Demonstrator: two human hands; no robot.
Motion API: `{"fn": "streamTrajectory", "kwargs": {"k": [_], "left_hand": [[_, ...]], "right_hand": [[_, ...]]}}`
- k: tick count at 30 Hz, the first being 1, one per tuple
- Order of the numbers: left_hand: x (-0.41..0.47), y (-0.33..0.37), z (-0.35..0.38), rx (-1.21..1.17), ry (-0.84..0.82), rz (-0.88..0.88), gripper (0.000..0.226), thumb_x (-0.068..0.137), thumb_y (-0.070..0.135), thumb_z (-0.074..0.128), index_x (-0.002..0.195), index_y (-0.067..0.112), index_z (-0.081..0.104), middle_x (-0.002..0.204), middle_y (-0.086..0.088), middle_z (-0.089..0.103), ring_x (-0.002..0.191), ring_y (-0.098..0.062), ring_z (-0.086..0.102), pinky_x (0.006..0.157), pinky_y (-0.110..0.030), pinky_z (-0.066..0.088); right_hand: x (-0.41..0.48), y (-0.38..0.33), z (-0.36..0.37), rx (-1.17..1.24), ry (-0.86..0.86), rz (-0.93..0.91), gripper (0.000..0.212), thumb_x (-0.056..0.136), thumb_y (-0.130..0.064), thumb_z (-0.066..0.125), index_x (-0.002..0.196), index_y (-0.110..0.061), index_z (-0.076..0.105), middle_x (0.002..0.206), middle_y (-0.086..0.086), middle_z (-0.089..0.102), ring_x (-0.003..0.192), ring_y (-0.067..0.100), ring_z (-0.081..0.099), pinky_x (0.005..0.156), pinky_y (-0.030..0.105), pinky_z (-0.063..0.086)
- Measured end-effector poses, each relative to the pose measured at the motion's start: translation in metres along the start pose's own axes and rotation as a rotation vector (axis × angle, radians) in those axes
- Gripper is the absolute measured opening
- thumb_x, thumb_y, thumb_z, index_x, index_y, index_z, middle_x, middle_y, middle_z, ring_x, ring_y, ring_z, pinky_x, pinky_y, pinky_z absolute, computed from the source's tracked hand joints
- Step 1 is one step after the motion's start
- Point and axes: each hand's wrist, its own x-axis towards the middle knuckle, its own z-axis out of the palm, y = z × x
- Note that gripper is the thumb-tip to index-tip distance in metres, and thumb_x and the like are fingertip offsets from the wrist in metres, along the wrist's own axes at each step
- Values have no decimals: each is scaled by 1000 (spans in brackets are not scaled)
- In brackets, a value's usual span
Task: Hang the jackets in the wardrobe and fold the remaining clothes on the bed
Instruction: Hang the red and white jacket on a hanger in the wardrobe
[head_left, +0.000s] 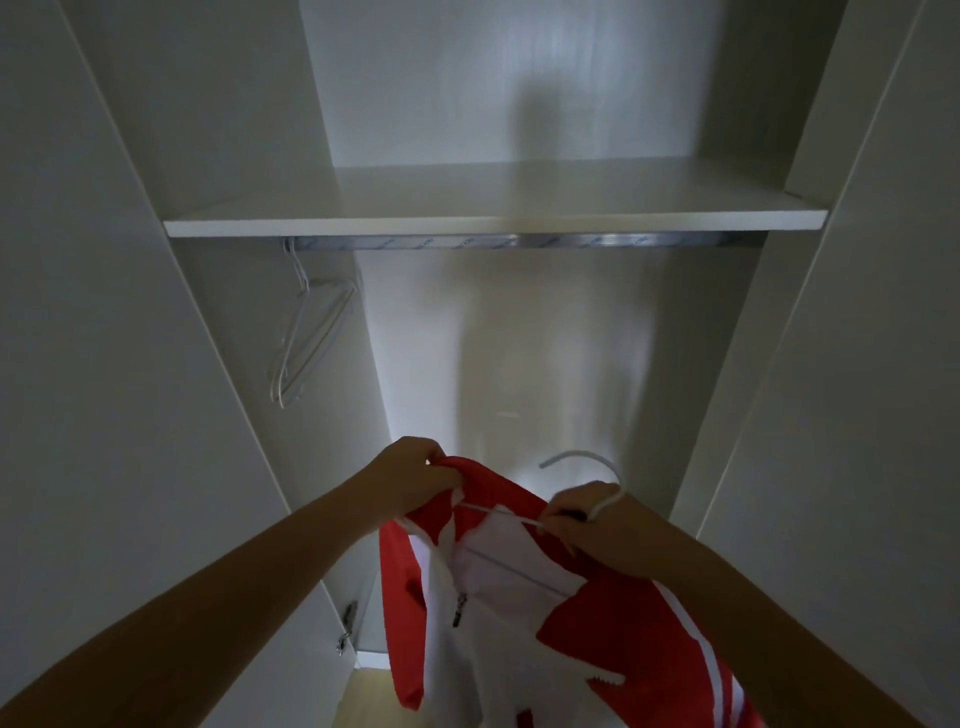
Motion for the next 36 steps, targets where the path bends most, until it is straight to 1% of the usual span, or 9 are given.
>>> {"fn": "streamTrajectory", "kwargs": {"k": [3,7,11,15,17,20,22,26,36], "left_hand": [[-2,14,3,-243,-5,30,11,80,22,66,71,23,60,77,3,61,72,-12,59,58,-19,43],[-1,11,-12,-269,-21,13,12,80,30,71,79,21,62,80,1,64,70,-10,61,56,-17,45],[1,-6,-23,-383,-231,10,23,83,31,69,96,13,63,98,-6,67,89,-21,67,73,-24,55],[21,-4,-21,-505,-288,-7,17,85,30,67,83,13,63,98,-6,67,95,-22,66,81,-31,56],[40,-4,-18,-299,-141,62,17,87,33,64,79,19,58,90,-1,64,90,-20,63,78,-27,53],[72,-11,-13,247,186,507,21,88,39,59,98,21,58,98,7,56,94,-13,53,80,-23,43],[100,-18,-7,350,80,659,33,94,41,51,114,16,54,106,3,56,96,-14,53,84,-22,42],[165,-21,13,224,26,649,27,100,35,33,98,14,51,86,5,55,78,-11,53,71,-10,36],[333,-24,55,437,28,695,25,101,39,31,103,20,48,92,6,59,79,-7,53,74,-17,42]], "right_hand": [[18,-16,2,23,2,2,12,91,-24,60,91,-17,70,72,-18,59,58,-9,54,56,7,41],[29,-24,-9,168,115,96,11,88,-21,62,81,-18,70,64,-15,60,49,-11,53,45,6,36],[32,-30,-26,336,163,212,14,88,-21,61,77,-22,69,48,-19,57,40,-5,49,39,8,33],[49,-39,-30,408,112,254,10,89,-16,61,87,-15,71,54,-6,54,43,4,43,42,16,32],[60,-41,-32,416,68,270,15,88,-8,58,90,-14,71,63,1,56,48,7,45,44,17,33],[83,-36,-38,458,52,294,25,87,2,52,93,-13,71,73,10,61,56,11,47,50,19,36],[101,-25,-46,542,78,281,25,89,5,50,99,-6,70,72,9,66,50,8,45,48,18,35],[139,16,-58,527,165,271,17,93,-5,54,90,-12,70,66,-2,69,43,4,42,43,15,35],[222,152,-81,164,423,313,38,93,-25,56,55,-24,59,47,-9,56,44,-4,51,52,9,39]]}}
